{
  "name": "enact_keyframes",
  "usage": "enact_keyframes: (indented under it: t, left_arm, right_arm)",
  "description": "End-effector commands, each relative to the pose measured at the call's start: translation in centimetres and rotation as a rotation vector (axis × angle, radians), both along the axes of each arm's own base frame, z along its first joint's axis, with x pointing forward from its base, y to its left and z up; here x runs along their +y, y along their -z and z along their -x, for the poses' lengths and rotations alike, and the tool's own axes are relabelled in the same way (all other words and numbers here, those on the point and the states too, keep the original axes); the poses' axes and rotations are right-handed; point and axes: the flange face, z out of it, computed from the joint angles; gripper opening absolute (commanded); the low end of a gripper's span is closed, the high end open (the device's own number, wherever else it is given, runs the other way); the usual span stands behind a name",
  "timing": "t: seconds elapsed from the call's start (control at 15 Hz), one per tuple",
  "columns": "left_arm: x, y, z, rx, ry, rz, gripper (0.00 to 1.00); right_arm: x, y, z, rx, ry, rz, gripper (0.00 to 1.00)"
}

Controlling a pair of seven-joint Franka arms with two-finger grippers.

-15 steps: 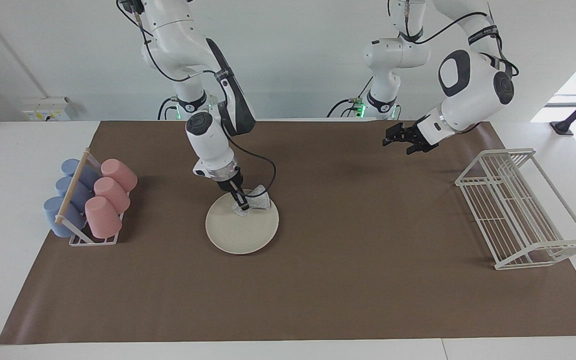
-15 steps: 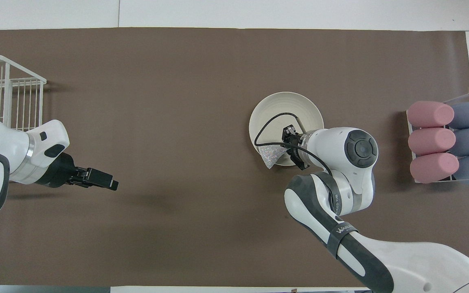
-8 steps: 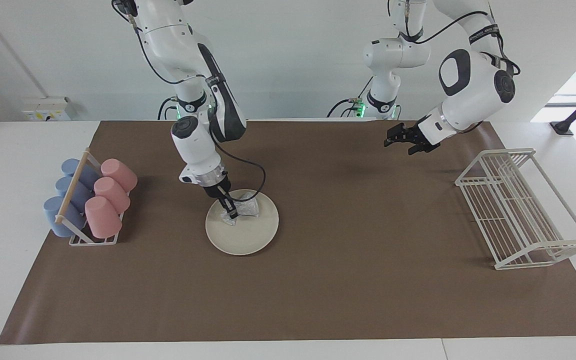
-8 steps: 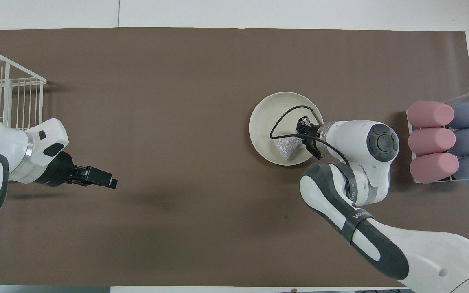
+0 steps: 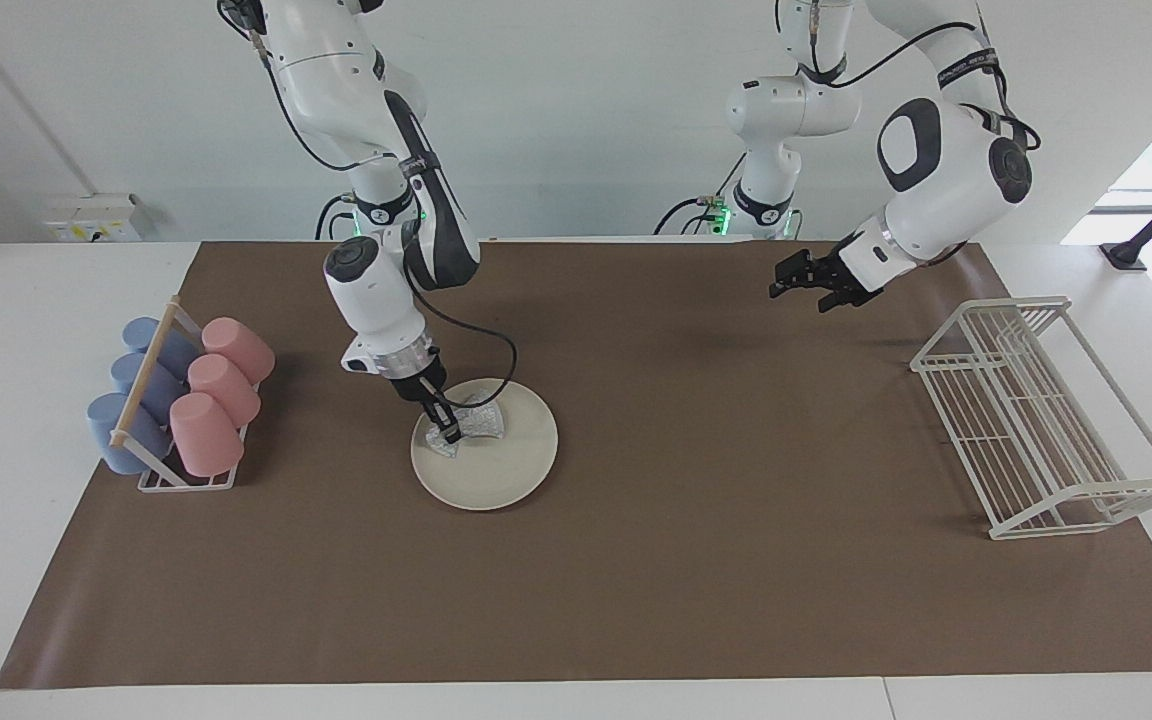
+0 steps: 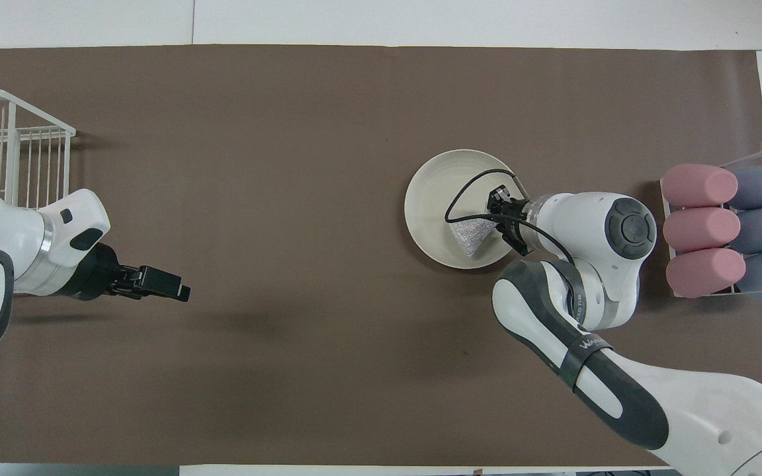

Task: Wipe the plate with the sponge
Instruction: 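Rub the scrubber across the plate surface with the right gripper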

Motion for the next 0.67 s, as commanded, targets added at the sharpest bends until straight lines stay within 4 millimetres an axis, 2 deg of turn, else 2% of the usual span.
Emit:
enact_keyframes:
  t: [0.0,0.2,0.27,0.47,0.6]
  left_arm:
    - [-0.1,-0.4,0.0,-0.018,-0.008,-0.028,1.0]
    - [-0.1,-0.4,-0.1,-0.019,-0.01,-0.028,1.0]
    - [0.1,-0.4,-0.1,-0.019,-0.013,-0.027,1.0]
    - [0.2,-0.4,-0.1,-0.019,-0.014,-0.027,1.0]
    - [0.1,-0.4,-0.1,-0.021,-0.013,-0.028,1.0]
  right_arm:
    - [4.1,3.4,1.4,0.062,0.074,-0.043,0.0]
    - [6.7,2.7,1.6,0.075,0.152,-0.077,0.0]
    - [6.9,2.6,1.5,0.076,0.159,-0.081,0.0]
    - [5.7,2.7,1.0,0.062,0.133,-0.071,0.0]
    - [3.4,2.7,0.1,0.032,0.065,-0.051,0.0]
